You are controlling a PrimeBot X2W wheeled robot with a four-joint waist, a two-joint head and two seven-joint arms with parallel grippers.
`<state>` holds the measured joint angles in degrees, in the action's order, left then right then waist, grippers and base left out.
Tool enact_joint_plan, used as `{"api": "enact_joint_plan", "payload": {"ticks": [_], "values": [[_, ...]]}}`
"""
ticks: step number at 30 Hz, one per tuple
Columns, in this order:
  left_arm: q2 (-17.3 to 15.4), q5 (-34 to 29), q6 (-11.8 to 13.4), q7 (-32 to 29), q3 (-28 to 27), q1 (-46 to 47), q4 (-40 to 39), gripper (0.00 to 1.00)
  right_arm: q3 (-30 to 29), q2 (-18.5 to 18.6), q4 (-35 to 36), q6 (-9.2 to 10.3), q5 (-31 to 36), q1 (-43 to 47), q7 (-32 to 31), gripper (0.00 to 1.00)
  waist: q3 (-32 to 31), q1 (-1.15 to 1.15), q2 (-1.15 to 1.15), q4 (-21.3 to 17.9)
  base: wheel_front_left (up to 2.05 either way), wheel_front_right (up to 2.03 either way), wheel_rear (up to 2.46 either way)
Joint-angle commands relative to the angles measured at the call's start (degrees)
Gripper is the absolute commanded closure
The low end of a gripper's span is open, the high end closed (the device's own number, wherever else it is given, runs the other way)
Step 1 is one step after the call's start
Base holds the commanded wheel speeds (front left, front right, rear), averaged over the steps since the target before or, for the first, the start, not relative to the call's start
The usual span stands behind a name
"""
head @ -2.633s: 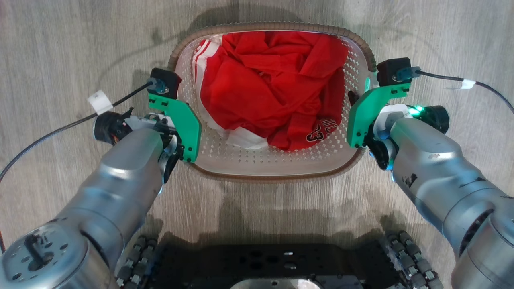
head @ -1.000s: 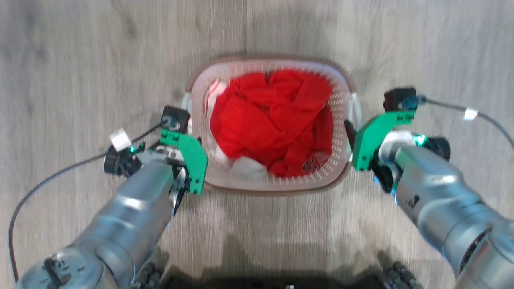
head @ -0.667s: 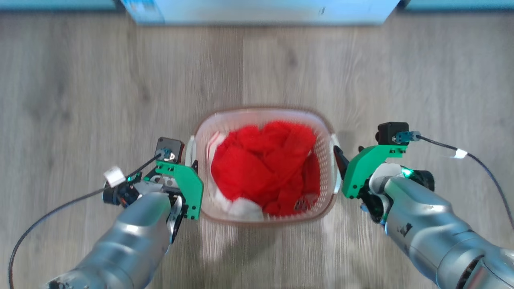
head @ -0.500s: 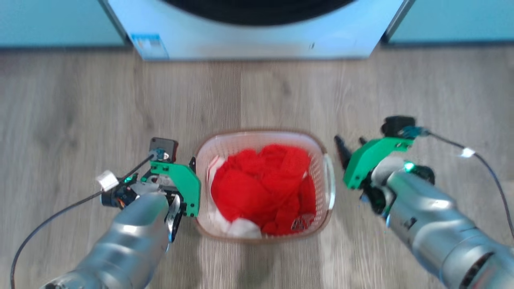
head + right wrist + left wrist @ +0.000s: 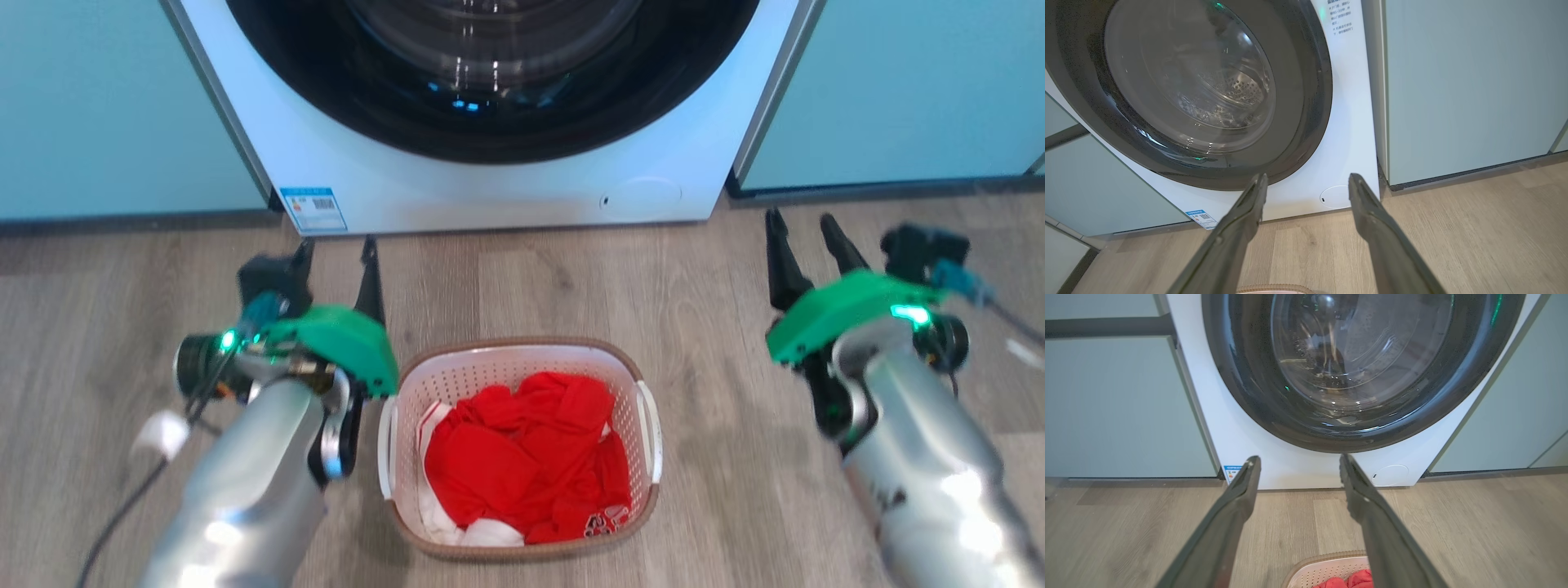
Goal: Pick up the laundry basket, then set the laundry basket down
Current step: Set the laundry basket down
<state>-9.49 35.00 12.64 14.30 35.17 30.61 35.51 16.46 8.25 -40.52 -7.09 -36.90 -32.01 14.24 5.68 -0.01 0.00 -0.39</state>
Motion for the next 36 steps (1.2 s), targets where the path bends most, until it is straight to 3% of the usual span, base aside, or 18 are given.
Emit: {"api": "enact_joint_plan", "payload": {"ticks": [1,6,11,15,19,26,36], "values": [[-1.4,-1.34,0.25,0.69,-3.38,1.25,-2.79,0.0,-0.22,-1.54,3.14,-0.4,1.67,0.3,0.75,0.0,-0.95,0.01,0.0,-0.02,0.0,0.0,0.0],[1.63,-11.15,-0.46,0.69,-15.56,-6.85,-15.45,0.0,-7.21,-4.16,15.77,-0.4,11.57,8.55,0.75,0.0,-3.03,0.01,0.0,0.21,0.0,0.0,0.0],[4.92,-18.67,-3.27,0.69,-22.76,-13.97,-25.27,0.0,-7.81,-5.1,25.14,-0.4,15.3,14.8,0.75,0.0,-4.03,0.01,0.0,0.51,0.0,0.0,0.0],[6.12,-24.23,-4.41,0.7,-24.41,-19.4,-30.99,0.0,-7.25,-5.28,30.18,-0.4,16.22,18.78,0.75,0.0,-4.42,0.01,0.0,0.56,0.0,0.0,0.0],[6.51,-25.99,-5.08,0.7,-24.37,-23.58,-31.04,0.0,-8.2,-5.34,32.75,-0.4,16.7,22.6,0.75,0.0,-4.8,0.01,0.0,0.62,0.0,0.0,0.0],[6.59,-21.43,-7.77,0.7,-22.92,-25.82,-27.46,0.0,-9.3,-5.36,33.41,-0.4,16.98,26.97,0.75,0.0,-5.23,0.01,0.0,0.46,0.0,0.0,0.0],[6.6,-21.1,-8.98,0.7,-23.08,-25.54,-27.88,0.0,-9.8,-5.36,35.08,-0.4,17.53,27.46,0.75,0.0,-4.84,0.01,0.0,-0.08,0.0,0.0,0.0]]}}
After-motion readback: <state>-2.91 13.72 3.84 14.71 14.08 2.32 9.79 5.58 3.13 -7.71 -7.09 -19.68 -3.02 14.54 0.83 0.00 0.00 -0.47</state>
